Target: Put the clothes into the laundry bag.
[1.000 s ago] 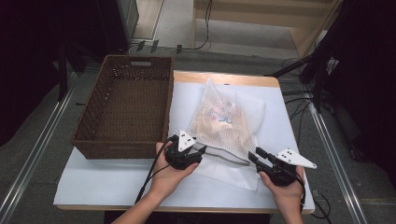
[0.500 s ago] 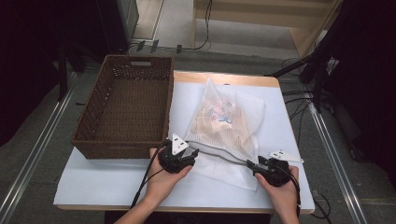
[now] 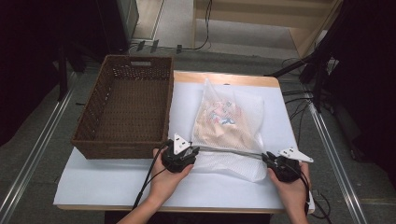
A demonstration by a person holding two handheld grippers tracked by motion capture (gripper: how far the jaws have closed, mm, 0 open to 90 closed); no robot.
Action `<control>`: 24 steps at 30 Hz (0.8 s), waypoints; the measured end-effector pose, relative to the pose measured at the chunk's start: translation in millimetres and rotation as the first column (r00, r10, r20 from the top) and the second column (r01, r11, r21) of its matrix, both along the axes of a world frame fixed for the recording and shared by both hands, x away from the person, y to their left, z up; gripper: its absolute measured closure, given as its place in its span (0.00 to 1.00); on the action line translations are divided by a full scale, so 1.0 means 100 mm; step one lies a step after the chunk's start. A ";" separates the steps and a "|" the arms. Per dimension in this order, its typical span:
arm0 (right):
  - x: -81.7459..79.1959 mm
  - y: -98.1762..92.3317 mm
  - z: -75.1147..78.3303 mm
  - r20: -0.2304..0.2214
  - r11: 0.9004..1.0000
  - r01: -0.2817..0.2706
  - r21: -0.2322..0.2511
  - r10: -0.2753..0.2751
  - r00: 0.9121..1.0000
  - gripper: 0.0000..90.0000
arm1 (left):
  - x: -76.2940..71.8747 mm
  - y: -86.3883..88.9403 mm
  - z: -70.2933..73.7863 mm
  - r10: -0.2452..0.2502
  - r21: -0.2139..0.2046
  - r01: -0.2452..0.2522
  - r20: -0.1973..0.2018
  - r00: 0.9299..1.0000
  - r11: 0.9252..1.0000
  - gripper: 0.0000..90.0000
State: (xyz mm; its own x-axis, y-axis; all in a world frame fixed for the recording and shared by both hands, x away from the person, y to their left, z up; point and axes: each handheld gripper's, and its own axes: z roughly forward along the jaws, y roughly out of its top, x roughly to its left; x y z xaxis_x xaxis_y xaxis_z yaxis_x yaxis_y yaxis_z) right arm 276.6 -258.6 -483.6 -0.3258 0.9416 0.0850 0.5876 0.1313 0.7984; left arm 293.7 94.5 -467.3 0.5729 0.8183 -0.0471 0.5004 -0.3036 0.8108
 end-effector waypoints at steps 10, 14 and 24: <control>-0.14 0.09 0.13 0.096 0.996 -0.067 0.051 0.062 0.993 0.88 | -0.05 0.03 -0.03 -0.062 0.005 0.062 -0.047 0.997 0.998 0.74; -0.15 0.11 0.12 0.112 0.990 -0.106 0.091 0.095 0.989 0.81 | -0.17 0.15 0.04 -0.096 -0.012 0.096 0.003 0.995 0.995 0.62; -0.19 0.13 0.08 0.068 0.982 -0.159 0.100 0.153 0.986 0.51 | -0.48 0.68 0.06 -0.132 -0.108 0.134 0.024 0.991 0.985 0.34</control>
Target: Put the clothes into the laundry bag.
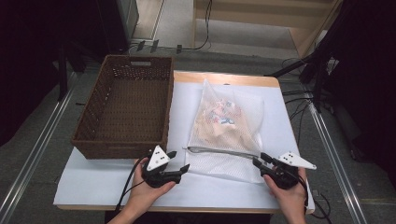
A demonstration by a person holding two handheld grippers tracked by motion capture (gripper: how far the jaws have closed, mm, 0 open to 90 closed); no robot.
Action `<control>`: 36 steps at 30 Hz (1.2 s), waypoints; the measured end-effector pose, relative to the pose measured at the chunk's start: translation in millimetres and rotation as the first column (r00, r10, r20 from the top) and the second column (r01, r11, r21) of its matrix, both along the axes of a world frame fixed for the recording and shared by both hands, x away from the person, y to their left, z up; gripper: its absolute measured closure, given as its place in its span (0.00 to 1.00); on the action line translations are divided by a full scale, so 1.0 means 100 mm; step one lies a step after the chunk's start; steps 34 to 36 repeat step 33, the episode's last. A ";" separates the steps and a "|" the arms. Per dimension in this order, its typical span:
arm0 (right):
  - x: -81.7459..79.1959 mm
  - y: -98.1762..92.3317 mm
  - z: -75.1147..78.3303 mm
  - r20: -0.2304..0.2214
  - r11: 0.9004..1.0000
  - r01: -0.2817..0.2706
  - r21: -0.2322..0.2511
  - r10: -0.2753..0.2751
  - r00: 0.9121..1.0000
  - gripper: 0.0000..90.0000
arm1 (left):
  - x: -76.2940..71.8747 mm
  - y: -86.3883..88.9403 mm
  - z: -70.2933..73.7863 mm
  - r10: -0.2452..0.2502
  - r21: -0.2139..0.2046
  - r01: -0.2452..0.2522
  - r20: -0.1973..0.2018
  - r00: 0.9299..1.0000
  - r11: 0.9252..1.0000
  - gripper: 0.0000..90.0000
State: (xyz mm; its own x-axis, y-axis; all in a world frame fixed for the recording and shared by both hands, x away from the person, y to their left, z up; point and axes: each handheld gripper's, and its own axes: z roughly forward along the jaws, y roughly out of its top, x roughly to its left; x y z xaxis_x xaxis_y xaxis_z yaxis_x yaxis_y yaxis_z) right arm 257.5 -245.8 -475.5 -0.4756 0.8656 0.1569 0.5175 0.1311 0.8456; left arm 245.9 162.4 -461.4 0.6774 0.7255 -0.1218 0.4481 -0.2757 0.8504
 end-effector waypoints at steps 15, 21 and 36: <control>-0.04 0.00 -0.05 -0.031 0.998 -0.037 -0.053 0.036 0.999 0.00 | -0.17 0.53 0.00 0.050 -0.039 -0.052 -0.030 0.998 0.998 0.00; -0.03 -0.01 -0.09 -0.043 0.998 -0.013 -0.059 0.010 0.999 0.00 | -0.15 0.69 -0.02 0.103 -0.051 -0.106 -0.052 0.993 0.993 0.00; -0.02 -0.01 -0.10 -0.033 0.998 -0.017 -0.063 0.015 0.999 0.02 | -0.14 0.59 -0.06 0.101 -0.016 -0.102 -0.051 0.994 0.995 0.00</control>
